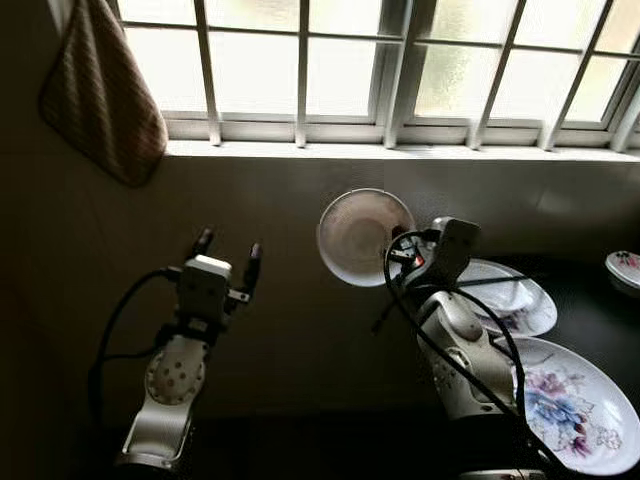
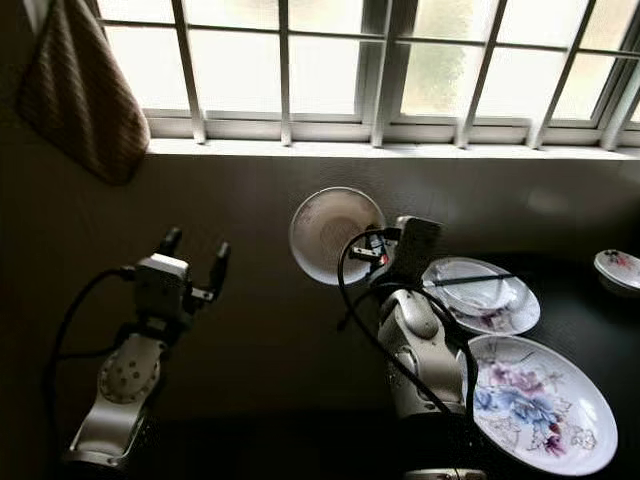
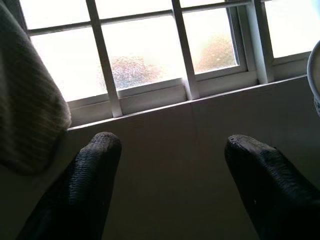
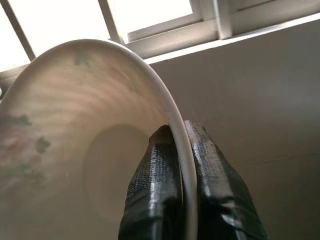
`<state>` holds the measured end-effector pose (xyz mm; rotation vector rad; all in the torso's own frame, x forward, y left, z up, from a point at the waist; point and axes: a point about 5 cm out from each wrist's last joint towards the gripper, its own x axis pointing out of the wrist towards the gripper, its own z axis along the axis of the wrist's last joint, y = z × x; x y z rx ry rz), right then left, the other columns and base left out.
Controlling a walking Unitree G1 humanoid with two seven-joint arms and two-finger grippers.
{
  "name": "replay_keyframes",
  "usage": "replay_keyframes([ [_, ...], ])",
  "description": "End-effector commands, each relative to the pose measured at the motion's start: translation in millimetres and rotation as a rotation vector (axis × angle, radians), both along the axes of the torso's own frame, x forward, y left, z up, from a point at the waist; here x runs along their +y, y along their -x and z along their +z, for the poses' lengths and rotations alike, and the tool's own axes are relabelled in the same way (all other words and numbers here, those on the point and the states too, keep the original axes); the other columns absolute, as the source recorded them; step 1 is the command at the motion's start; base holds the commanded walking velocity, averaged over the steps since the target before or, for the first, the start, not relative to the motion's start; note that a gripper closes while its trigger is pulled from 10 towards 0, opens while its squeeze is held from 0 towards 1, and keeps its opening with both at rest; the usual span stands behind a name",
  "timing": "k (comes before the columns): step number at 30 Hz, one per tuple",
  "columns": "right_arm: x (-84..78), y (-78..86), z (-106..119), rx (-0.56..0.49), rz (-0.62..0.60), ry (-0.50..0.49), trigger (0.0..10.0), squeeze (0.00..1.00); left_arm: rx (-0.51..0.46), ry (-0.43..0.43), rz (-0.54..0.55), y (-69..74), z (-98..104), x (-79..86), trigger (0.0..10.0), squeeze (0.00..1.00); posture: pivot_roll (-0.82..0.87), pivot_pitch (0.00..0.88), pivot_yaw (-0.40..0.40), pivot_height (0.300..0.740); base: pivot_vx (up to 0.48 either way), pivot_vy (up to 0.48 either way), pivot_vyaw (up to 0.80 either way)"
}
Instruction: Kitchen organization
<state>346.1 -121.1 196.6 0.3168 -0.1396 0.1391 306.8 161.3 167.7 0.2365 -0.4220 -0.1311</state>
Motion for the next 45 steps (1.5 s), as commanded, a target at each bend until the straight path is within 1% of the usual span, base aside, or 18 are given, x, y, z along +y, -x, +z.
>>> replay_keyframes([
  [1, -12.7, 0.5, 9, -0.056, -0.04, 0.015, 0.0, 0.0, -0.022, -0.001, -0.029, 0.3, 3, -10.3, 10.0, 0.0, -0.03, 0.0, -0.055, 0.74, 0.0, 0.0, 0.8],
  [5, -12.2, 0.8, 10, -0.073, -0.035, 0.03, 0.0, 0.0, -0.007, -0.022, -0.019, -0.7, 1, -10.1, 10.0, 0.0, -0.03, 0.0, -0.052, 0.74, 0.0, 0.0, 0.8],
  [14, -7.8, -1.2, 17, -0.123, -0.012, 0.054, 0.0, 0.0, -0.008, -0.023, -0.004, -2.4, 3, -8.1, 10.0, 0.0, -0.03, 0.0, -0.054, 0.74, 0.0, 0.0, 0.8],
  [23, -1.1, -1.3, 20, -0.159, 0.015, 0.084, 0.0, 0.0, -0.014, -0.019, 0.018, -2.5, 4, -5.7, 10.0, 0.0, -0.02, 0.0, -0.057, 0.74, 0.0, 0.0, 0.8],
  [30, 0.4, -1.4, 21, -0.176, 0.02, 0.097, 0.0, 0.0, -0.03, -0.015, 0.023, -2.6, 7, -5.4, 10.0, 0.0, -0.02, 0.0, -0.056, 0.74, 0.0, 0.0, 0.8],
  [36, 3.6, -1.9, 26, -0.214, 0.023, 0.139, 0.0, 0.0, -0.045, -0.013, 0.026, -2.8, 10, -5.0, 10.0, 0.0, -0.02, 0.0, -0.056, 0.74, 0.348, 0.0, 0.8],
  [38, 6.8, -2.5, 29, -0.239, 0.026, 0.161, 0.0, 0.0, -0.052, -0.011, 0.026, -3.3, 11, -5.7, 10.0, 0.0, -0.02, 0.0, -0.057, 0.74, 0.422, 0.0, 0.8],
  [45, 10.1, -4.2, 32, -0.256, 0.029, 0.165, 0.0, 0.0, -0.058, -0.011, 0.025, -3.7, 12, -6.7, 10.0, 0.0, -0.01, 0.0, -0.058, 0.74, 0.433, 0.0, 0.8],
])
